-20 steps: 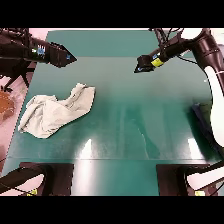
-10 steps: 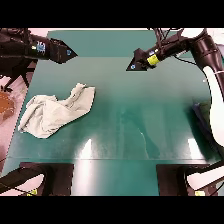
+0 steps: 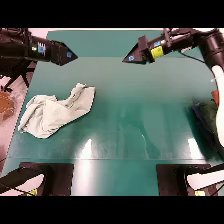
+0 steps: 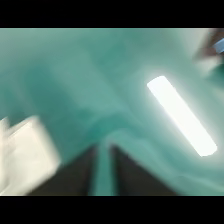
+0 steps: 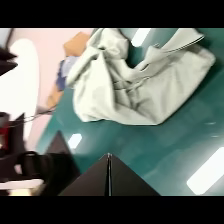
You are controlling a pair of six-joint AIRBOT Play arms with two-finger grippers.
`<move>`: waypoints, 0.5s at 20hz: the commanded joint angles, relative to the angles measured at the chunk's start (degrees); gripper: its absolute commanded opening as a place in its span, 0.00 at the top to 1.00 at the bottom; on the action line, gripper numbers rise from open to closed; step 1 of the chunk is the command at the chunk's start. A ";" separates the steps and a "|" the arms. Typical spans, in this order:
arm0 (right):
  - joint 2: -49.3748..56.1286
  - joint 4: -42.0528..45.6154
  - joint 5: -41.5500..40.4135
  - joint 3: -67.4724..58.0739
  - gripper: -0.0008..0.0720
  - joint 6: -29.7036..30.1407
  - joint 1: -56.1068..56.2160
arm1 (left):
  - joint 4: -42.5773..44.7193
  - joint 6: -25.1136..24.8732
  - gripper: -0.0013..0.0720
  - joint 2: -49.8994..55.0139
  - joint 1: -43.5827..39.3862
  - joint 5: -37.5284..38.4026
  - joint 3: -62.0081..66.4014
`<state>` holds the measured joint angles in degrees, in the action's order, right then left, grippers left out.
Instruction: Fold the shirts.
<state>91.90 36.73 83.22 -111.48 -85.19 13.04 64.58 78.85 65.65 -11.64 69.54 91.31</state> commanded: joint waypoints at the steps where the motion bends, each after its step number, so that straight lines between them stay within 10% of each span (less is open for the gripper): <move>1: -3.52 16.24 -0.96 -0.02 0.96 1.79 -0.26 | 29.64 11.80 0.44 -1.14 0.04 7.08 0.09; 3: -3.34 20.22 -0.68 -0.02 0.90 -2.36 -0.42 | 42.56 14.03 0.44 -2.05 0.24 14.40 0.09; 5: -0.46 17.53 -0.13 -0.02 0.32 -4.63 -0.85 | 40.50 18.23 0.44 -3.32 2.95 16.85 0.04; 10: 10.47 12.26 -3.45 -0.02 0.27 -3.15 1.60 | 31.85 14.97 0.44 -4.98 10.99 20.65 -0.13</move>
<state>97.25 50.68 82.19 -111.48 -88.86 13.50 98.83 93.93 61.43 -4.40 86.06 91.20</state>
